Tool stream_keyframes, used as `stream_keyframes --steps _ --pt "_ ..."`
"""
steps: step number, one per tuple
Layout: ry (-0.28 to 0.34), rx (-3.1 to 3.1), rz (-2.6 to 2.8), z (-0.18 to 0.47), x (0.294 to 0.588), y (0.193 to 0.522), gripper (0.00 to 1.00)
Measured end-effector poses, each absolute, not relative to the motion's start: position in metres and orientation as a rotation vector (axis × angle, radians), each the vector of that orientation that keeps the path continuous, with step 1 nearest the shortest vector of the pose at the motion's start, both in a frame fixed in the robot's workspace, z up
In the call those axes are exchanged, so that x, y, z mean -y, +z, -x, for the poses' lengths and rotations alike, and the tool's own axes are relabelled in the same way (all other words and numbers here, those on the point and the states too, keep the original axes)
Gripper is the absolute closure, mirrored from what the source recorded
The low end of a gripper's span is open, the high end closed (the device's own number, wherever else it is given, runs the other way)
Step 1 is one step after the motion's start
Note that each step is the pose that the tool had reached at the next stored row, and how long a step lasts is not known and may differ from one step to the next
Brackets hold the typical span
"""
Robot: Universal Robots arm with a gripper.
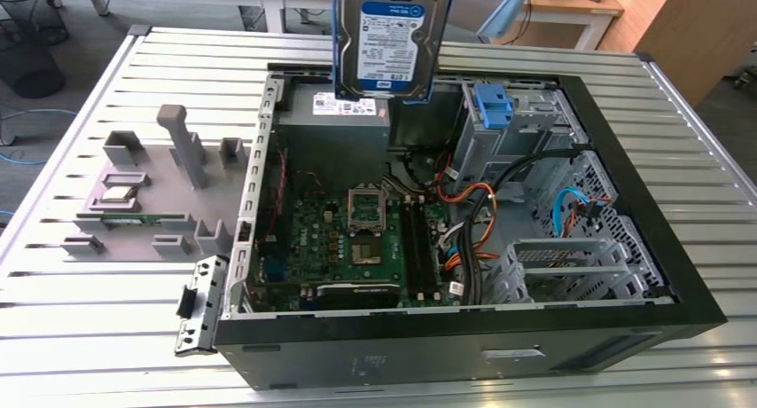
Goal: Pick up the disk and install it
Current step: 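Pick up the disk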
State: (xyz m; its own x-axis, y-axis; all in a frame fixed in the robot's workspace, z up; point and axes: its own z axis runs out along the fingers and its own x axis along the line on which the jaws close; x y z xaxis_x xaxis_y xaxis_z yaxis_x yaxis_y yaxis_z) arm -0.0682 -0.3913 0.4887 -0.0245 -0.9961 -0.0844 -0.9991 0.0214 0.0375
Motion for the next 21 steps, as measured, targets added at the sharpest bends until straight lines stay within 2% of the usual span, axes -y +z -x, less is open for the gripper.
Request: stream_keyframes --steps 21 --pt "0.114 -2.231 2.177 0.056 0.418 0.488 0.65"
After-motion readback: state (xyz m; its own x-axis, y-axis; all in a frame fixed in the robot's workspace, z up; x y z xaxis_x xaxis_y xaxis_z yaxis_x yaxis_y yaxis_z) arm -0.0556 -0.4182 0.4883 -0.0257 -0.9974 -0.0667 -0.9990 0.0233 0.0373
